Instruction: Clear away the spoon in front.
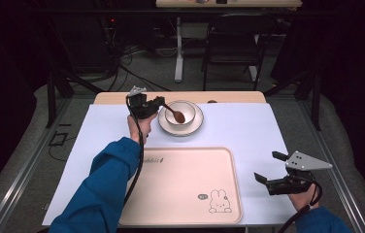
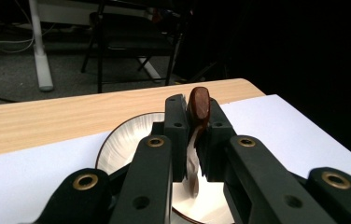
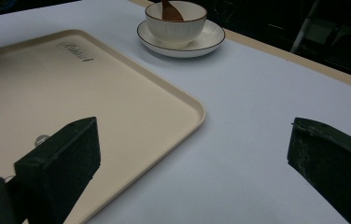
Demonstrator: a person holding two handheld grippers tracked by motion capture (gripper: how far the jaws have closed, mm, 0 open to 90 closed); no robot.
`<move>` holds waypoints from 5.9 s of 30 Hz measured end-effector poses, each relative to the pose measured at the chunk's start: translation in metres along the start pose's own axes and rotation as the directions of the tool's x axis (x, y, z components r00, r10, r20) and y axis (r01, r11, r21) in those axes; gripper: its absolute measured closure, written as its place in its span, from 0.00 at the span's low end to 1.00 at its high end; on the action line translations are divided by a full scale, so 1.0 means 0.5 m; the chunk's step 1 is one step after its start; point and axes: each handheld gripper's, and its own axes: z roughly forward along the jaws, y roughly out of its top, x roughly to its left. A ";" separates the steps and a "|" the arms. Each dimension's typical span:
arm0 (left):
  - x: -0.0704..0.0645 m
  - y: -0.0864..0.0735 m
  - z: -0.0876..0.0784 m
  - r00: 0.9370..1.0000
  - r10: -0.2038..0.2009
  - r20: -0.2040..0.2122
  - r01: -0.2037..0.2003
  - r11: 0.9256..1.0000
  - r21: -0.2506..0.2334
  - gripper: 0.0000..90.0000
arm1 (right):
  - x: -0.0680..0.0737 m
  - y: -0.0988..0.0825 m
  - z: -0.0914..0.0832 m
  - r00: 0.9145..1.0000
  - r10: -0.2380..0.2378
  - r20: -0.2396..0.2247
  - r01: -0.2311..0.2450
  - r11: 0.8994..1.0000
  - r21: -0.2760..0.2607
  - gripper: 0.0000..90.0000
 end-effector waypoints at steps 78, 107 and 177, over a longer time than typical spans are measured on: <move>0.010 0.135 -0.243 0.981 0.139 0.135 -0.146 0.988 0.048 0.93 | 0.001 0.001 0.002 1.000 -0.004 0.002 0.004 1.000 0.007 0.02; 0.006 0.124 -0.326 0.946 0.156 0.284 -0.222 0.950 0.218 0.93 | 0.003 0.001 0.002 1.000 -0.004 0.003 0.004 1.000 0.009 0.02; 0.043 -0.082 -0.246 0.944 0.107 0.313 -0.276 0.776 0.567 0.84 | 0.003 0.001 0.003 1.000 -0.006 0.004 0.006 1.000 0.016 0.02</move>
